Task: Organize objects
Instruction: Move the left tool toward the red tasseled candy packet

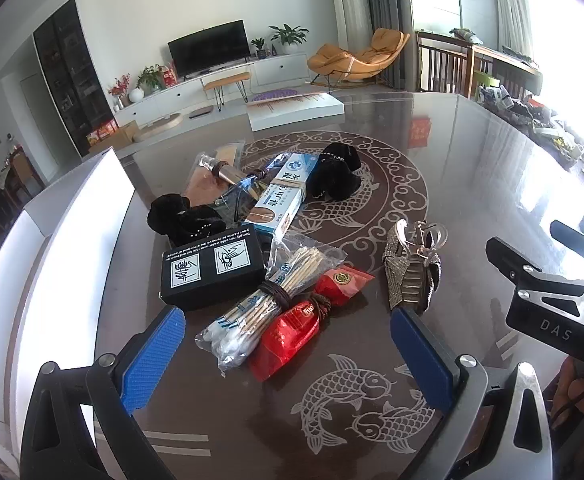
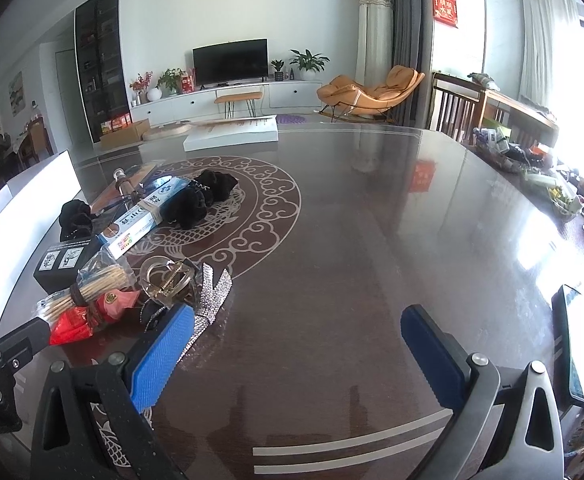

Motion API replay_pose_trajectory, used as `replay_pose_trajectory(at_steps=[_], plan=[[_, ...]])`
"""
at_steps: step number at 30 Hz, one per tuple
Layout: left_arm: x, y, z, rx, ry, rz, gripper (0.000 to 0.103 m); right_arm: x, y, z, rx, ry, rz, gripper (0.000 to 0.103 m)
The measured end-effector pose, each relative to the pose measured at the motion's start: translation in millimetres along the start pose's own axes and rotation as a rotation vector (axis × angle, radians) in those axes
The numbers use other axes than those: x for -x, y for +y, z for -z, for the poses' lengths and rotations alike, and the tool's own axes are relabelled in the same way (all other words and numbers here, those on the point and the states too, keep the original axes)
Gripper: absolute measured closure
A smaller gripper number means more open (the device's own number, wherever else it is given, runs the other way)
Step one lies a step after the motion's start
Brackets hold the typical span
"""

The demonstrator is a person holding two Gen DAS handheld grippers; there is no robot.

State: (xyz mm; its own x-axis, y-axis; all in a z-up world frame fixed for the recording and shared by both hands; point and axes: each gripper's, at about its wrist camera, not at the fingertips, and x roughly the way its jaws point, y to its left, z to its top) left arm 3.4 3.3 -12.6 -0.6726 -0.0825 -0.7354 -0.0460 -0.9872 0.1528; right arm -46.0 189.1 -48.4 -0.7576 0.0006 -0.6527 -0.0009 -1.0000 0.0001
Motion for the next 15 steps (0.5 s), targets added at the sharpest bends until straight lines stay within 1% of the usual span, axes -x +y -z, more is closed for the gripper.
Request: replay_pose_trajectory(at_steps=[15], plan=[[-7.1,0.4,-0.1,-0.002,0.030,-0.015,0.000,-3.1,-4.7,1.8,-0.018,0.017,0.003,0.000]])
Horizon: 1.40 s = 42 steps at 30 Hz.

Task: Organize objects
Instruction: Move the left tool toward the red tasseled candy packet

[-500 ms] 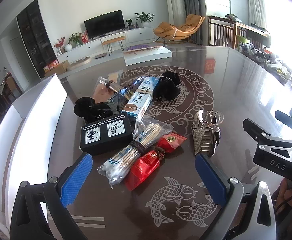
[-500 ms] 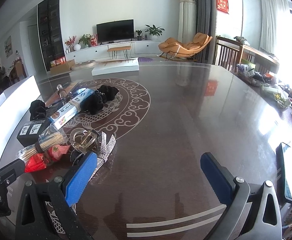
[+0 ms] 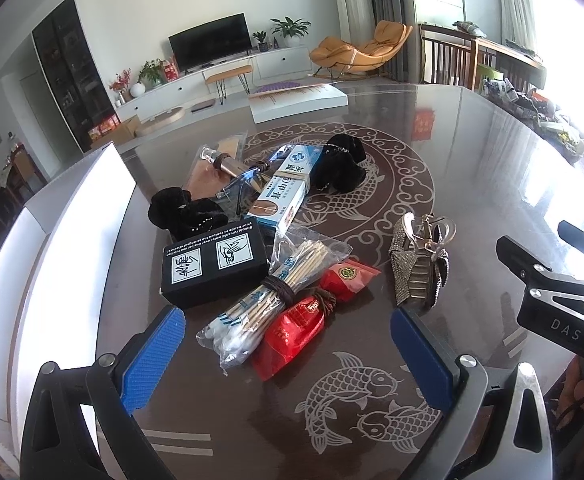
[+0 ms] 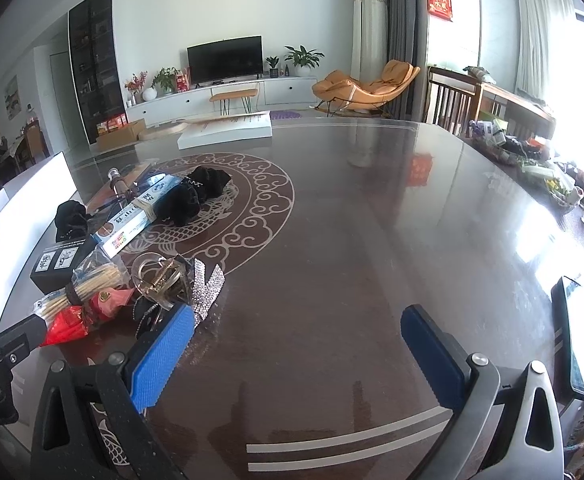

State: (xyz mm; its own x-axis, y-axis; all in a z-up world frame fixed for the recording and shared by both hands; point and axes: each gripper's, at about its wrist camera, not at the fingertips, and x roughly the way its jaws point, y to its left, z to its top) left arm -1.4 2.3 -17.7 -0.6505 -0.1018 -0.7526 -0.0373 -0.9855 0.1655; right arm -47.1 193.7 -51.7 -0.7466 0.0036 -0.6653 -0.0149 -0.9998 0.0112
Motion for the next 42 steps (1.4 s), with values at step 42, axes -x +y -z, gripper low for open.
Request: replay_pose_trajectory(at_steps=[42], plan=[[-25,36,5,0.121,0.057,-0.021,0.000,-17,14,8,0.052,0.071,-0.020,0.000]])
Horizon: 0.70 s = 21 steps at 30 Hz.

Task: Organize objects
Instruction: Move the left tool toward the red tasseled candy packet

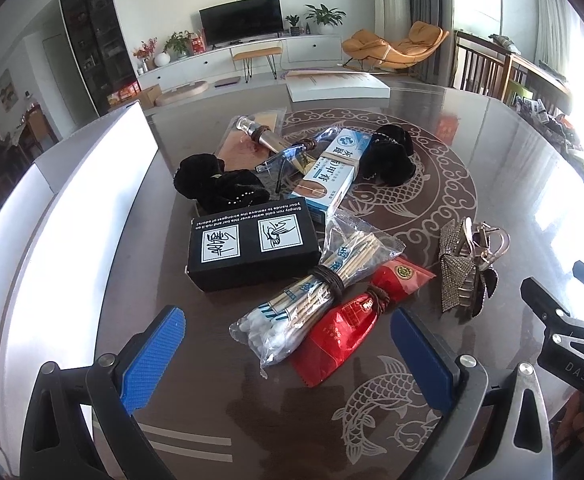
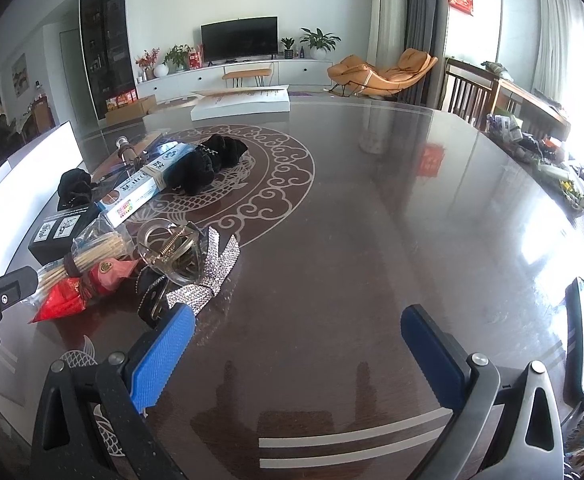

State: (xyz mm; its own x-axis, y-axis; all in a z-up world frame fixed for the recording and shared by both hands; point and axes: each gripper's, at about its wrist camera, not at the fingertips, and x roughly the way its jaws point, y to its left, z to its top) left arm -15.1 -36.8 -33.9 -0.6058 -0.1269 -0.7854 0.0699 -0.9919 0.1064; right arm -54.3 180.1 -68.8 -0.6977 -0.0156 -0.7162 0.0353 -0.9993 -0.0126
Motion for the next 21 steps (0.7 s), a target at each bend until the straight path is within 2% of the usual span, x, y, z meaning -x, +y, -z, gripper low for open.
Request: replay_pose_trajectory(at_steps=[21], plan=[[-2,-8,14,-0.046,0.016,-0.011,0.000,4,2,-3,-0.005,-0.009,-0.026,0.000]])
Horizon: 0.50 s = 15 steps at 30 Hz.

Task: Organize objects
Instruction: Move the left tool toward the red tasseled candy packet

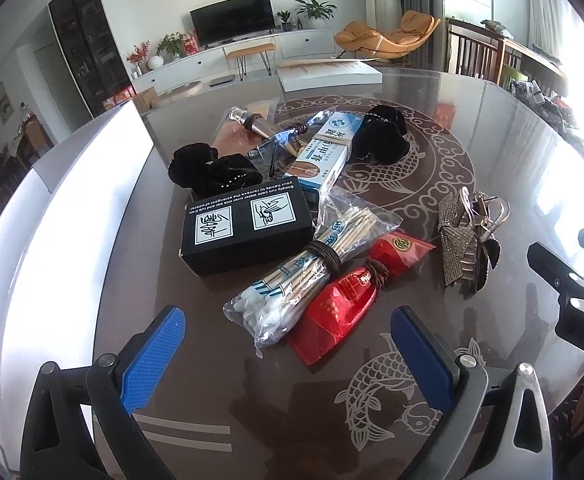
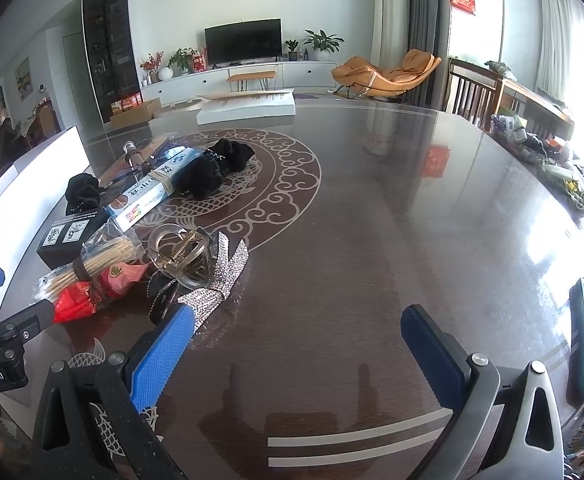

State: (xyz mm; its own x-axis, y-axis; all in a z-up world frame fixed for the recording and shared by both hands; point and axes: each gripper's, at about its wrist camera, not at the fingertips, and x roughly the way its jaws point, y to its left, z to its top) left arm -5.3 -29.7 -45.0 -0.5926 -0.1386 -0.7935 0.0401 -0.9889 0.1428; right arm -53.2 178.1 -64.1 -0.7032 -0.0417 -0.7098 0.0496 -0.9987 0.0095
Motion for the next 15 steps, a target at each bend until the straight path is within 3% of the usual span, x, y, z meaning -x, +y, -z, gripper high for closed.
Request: replay_pose_trajectory(at_steps=[15], plan=[[-2.4,-0.8,3.4,-0.004,0.007,0.001,0.000,-0.2,2.7,-0.6,0.001,0.001,-0.009,0.000]])
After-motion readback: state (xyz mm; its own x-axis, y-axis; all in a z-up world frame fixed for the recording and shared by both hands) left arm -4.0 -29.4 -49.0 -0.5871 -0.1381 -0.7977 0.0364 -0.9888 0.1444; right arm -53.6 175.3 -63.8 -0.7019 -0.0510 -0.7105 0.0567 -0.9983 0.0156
